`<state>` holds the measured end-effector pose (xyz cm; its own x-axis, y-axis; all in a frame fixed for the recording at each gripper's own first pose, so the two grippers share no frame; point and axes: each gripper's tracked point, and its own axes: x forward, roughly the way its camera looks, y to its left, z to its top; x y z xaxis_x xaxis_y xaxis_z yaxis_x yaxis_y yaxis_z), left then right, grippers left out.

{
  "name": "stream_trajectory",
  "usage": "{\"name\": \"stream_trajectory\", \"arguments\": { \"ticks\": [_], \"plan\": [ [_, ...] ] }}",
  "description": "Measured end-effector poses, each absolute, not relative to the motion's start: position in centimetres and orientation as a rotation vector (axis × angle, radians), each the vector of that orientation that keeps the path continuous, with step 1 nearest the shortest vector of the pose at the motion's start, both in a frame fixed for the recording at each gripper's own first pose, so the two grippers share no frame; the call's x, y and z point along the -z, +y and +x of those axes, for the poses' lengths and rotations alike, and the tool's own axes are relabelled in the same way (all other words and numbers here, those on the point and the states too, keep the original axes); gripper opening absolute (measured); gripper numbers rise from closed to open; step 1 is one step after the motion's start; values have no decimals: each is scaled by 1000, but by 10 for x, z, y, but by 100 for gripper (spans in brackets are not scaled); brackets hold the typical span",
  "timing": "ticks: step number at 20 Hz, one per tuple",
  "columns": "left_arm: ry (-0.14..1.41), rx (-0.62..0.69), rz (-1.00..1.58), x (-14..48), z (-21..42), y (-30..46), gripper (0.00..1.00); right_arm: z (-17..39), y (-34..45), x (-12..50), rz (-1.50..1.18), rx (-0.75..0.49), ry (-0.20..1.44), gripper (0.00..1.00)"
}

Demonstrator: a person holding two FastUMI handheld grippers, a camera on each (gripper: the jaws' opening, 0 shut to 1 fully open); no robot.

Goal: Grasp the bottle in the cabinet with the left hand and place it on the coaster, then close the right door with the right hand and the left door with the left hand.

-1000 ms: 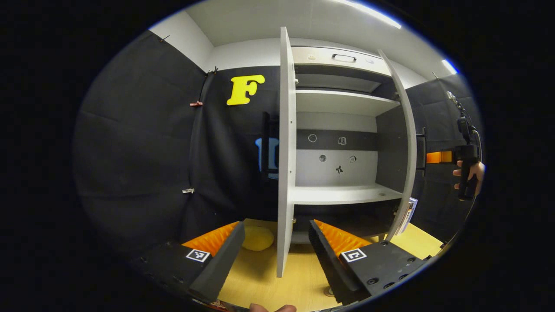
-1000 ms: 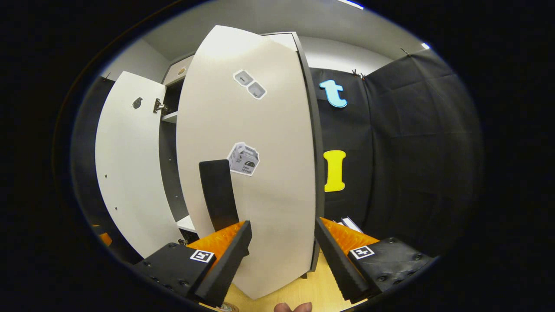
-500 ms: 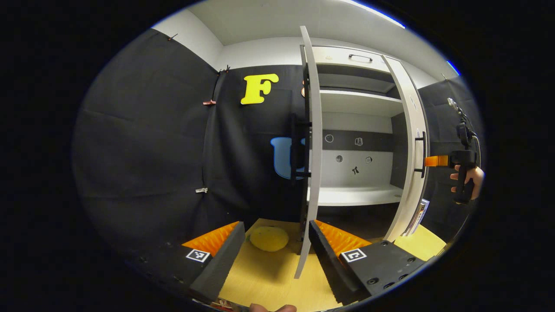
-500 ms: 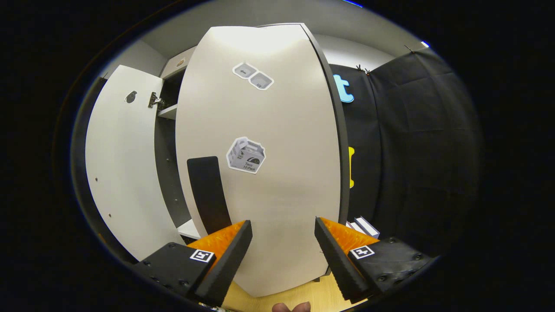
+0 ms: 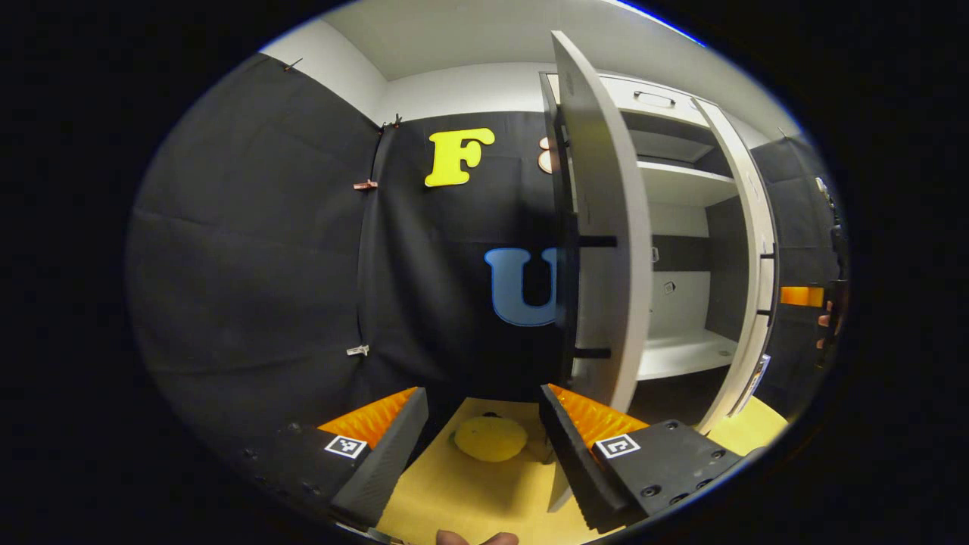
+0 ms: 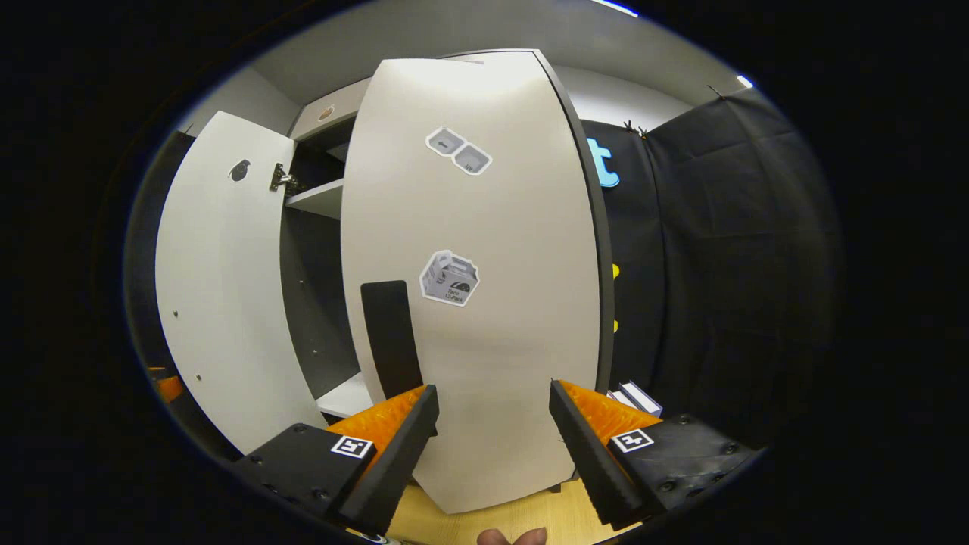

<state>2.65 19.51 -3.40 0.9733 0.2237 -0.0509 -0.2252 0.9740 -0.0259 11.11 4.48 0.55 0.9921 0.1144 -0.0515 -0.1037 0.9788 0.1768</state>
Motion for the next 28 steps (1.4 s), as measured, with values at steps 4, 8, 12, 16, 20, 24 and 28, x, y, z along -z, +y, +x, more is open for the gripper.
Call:
{"name": "stream_trajectory", "arguments": {
  "ticks": [4,8,12,16,20,24,28],
  "plan": [
    [42,-201,-67,28,57,199,91,88,44,-4,112,-109,58,98],
    [48,-157,-62,27,66,185,91,70,34,3,71,-95,68,98],
    [51,-121,-50,26,63,166,94,60,27,5,68,-93,70,97],
    [49,-86,-44,22,60,131,94,52,17,6,74,-101,72,97],
    [46,-67,-42,22,64,99,93,50,5,7,83,-106,72,98],
    [44,-45,-42,21,71,64,89,50,-10,11,88,-113,82,97],
    [36,-2,-20,18,91,25,94,50,-19,15,113,-133,98,97]
  ]
}}
